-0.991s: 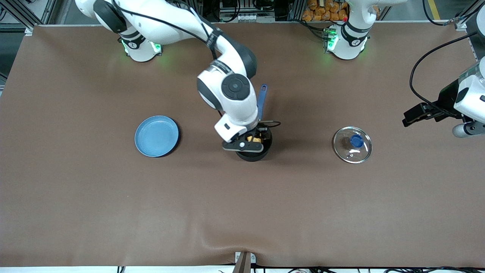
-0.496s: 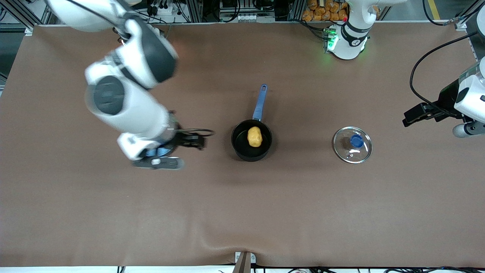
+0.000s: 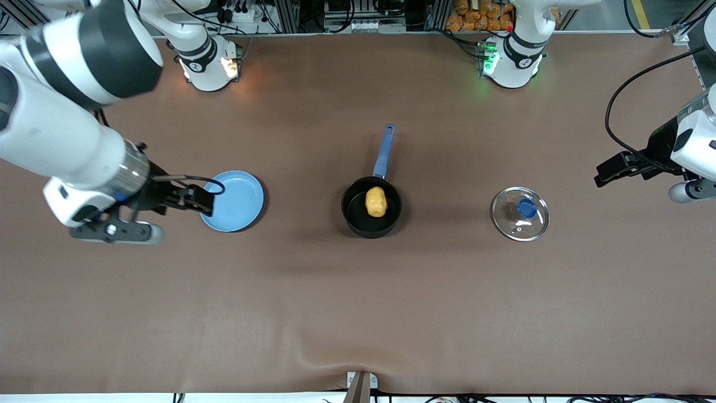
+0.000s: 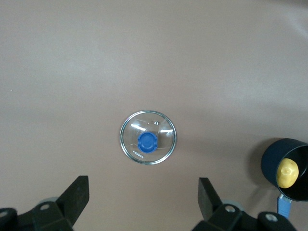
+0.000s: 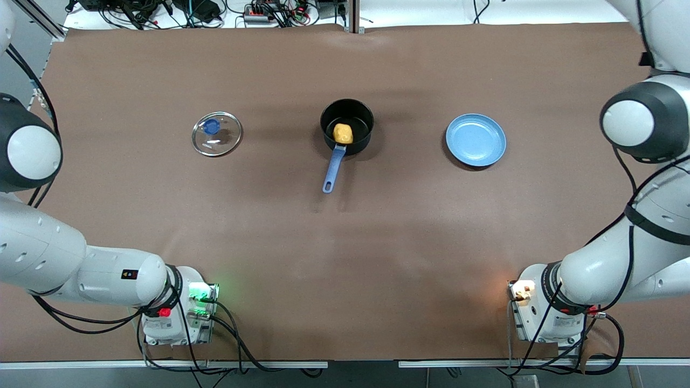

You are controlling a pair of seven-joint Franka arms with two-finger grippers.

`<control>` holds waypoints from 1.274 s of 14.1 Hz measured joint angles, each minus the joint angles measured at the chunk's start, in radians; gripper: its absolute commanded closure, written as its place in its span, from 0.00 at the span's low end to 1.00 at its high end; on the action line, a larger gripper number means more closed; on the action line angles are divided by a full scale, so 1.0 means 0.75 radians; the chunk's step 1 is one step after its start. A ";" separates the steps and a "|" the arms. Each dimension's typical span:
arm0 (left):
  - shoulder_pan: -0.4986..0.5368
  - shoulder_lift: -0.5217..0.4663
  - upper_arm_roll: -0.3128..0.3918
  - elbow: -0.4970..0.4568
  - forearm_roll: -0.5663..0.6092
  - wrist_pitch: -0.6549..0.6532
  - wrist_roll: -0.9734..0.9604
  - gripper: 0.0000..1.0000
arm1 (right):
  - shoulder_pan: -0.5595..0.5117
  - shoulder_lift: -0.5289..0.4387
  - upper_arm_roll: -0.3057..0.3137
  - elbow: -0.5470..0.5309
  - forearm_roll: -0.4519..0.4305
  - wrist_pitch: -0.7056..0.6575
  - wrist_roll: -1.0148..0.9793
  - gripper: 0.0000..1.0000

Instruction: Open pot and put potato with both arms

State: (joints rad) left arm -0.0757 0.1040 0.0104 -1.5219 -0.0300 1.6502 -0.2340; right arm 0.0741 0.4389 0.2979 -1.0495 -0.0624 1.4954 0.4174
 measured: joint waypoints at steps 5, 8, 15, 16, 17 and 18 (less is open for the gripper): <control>-0.001 0.000 -0.004 0.002 0.000 -0.001 0.000 0.00 | -0.078 -0.354 -0.033 -0.381 0.000 0.032 -0.043 0.00; -0.001 0.000 -0.004 0.002 0.000 -0.001 0.000 0.00 | -0.080 -0.496 -0.111 -0.522 0.000 0.027 -0.174 0.00; -0.002 0.000 -0.006 0.002 0.000 -0.001 0.000 0.00 | -0.082 -0.578 -0.165 -0.561 0.001 -0.036 -0.294 0.00; -0.002 0.000 -0.007 0.002 0.000 -0.001 0.000 0.00 | -0.082 -0.578 -0.165 -0.561 0.001 -0.036 -0.304 0.00; -0.002 0.000 -0.007 0.002 0.000 -0.001 0.000 0.00 | -0.082 -0.579 -0.165 -0.561 0.001 -0.037 -0.314 0.00; -0.002 0.000 -0.007 0.002 0.000 -0.001 0.000 0.00 | -0.082 -0.580 -0.165 -0.560 0.001 -0.043 -0.328 0.00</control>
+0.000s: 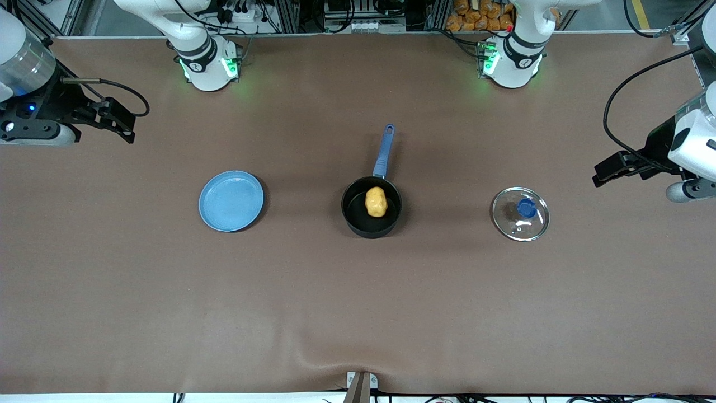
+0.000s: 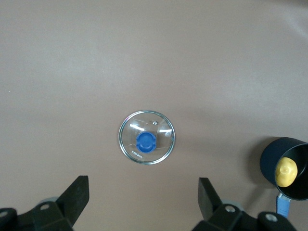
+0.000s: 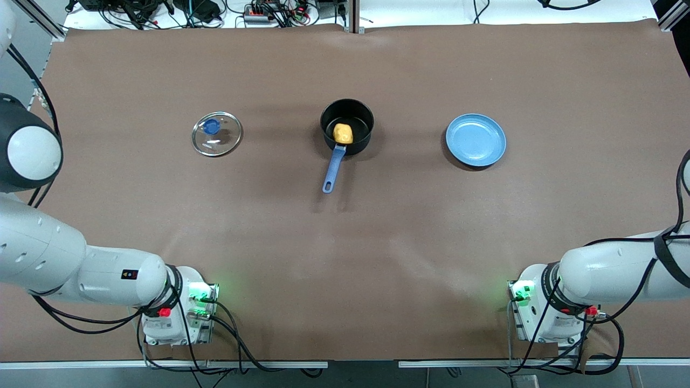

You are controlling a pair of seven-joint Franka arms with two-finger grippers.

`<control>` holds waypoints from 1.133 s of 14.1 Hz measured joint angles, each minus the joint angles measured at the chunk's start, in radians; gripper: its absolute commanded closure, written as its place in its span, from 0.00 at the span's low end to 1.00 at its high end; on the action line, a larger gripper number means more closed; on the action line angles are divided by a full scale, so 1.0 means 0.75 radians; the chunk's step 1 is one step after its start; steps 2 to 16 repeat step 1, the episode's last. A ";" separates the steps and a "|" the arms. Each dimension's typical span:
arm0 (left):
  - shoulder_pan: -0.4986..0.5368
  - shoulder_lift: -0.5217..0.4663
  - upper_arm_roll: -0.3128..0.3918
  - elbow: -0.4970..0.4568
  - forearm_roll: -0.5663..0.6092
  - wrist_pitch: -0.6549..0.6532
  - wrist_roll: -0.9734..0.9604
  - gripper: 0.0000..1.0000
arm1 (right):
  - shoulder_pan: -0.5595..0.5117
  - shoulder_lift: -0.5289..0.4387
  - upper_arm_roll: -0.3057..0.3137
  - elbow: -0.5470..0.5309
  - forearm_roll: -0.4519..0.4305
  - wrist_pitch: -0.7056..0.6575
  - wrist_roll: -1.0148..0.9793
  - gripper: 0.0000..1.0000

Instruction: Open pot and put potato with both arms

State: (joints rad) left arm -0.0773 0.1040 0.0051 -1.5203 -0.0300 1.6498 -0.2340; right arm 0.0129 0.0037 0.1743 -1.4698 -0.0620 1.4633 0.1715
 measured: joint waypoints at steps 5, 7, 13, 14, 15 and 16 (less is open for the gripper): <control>0.000 0.000 0.000 0.000 0.000 0.000 0.000 0.00 | 0.000 -0.003 0.000 0.000 0.000 -0.013 -0.009 0.00; 0.000 0.000 0.000 0.000 0.000 0.000 0.000 0.00 | 0.000 -0.003 0.000 0.000 0.000 -0.013 -0.009 0.00; 0.000 0.000 0.000 0.000 0.000 0.000 0.000 0.00 | 0.000 -0.003 0.000 0.000 0.000 -0.013 -0.009 0.00; 0.000 0.000 0.000 0.000 0.000 0.000 0.000 0.00 | 0.000 -0.003 0.000 0.000 0.000 -0.013 -0.009 0.00; 0.000 0.000 0.000 0.000 0.000 0.000 0.000 0.00 | 0.000 -0.003 0.000 0.000 0.000 -0.013 -0.009 0.00; 0.000 0.000 0.000 0.000 0.000 0.000 0.000 0.00 | 0.000 -0.003 0.000 0.000 0.000 -0.013 -0.009 0.00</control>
